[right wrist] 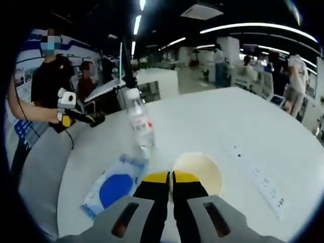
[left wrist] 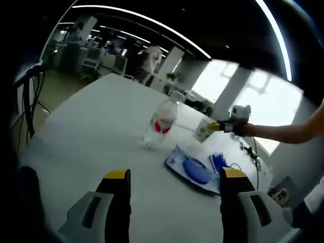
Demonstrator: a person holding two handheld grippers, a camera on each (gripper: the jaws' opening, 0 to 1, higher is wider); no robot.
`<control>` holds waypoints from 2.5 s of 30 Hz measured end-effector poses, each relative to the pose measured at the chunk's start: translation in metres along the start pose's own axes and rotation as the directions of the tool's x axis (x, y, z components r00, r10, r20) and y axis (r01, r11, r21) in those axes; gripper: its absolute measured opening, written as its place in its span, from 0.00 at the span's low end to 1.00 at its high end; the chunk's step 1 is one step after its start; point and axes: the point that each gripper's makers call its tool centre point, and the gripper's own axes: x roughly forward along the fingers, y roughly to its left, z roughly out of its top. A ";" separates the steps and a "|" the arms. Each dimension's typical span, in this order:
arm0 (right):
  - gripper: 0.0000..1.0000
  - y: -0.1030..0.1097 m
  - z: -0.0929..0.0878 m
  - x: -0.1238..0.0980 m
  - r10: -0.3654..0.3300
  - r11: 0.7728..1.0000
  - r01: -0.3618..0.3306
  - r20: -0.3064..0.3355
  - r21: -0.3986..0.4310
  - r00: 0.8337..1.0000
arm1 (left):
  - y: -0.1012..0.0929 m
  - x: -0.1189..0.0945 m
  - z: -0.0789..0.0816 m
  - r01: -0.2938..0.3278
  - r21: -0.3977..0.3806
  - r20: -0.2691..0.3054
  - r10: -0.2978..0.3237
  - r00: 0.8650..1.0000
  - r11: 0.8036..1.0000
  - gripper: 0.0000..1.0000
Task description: Arrange the tabletop items into an orderly group along one side of the table until the central work area is clear of visible clutter.
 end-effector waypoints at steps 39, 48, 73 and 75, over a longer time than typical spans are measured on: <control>0.00 0.050 0.016 0.105 0.181 0.909 -0.223 -0.151 -0.351 0.972 | 0.024 -0.021 -0.008 -0.037 -0.055 0.061 0.040 0.997 0.998 0.70; 0.00 0.058 0.010 0.111 0.208 0.883 -0.268 -0.190 -0.386 0.960 | 0.022 -0.019 -0.006 -0.032 -0.061 0.077 0.037 0.996 0.998 0.70; 0.00 0.072 0.008 0.114 0.217 0.871 -0.284 -0.205 -0.401 0.954 | 0.022 -0.024 -0.008 -0.034 -0.076 0.096 0.041 0.995 0.997 0.70; 0.00 0.073 0.007 0.114 0.218 0.874 -0.284 -0.205 -0.394 0.954 | 0.022 -0.025 -0.007 -0.034 -0.079 0.101 0.041 0.994 0.996 0.70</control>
